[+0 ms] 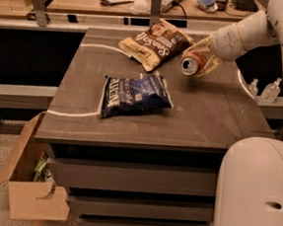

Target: Knock coke can over

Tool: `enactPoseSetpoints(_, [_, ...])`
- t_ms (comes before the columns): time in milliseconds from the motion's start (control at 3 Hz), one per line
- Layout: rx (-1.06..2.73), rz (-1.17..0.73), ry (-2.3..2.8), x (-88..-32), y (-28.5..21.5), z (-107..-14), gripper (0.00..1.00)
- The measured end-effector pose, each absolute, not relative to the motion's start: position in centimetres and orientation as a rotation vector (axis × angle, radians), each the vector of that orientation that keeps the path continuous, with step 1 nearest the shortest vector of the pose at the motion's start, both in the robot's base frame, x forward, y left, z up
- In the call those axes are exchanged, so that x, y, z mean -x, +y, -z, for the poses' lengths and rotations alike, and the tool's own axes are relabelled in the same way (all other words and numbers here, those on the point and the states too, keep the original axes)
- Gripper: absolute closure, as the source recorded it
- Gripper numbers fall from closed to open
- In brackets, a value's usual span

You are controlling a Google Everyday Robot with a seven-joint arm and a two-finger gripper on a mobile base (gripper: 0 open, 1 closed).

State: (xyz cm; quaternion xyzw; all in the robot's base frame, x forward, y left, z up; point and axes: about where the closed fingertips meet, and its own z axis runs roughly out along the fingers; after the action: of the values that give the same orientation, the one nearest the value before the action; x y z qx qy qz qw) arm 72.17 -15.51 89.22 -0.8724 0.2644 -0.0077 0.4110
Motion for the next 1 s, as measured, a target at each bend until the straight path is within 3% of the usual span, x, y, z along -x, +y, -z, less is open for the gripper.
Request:
enactPoseSetpoints(333, [2.204,0.01,0.665,-71.8,-15.3,-89.1,0.36])
enactPoseSetpoints(667, [2.205,-0.02,0.675,-70.8,-15.3,-88.9,0.04])
enactPoseSetpoints(1000, [2.182,-0.05,0.693,-70.1,-15.2,-88.9,0.0])
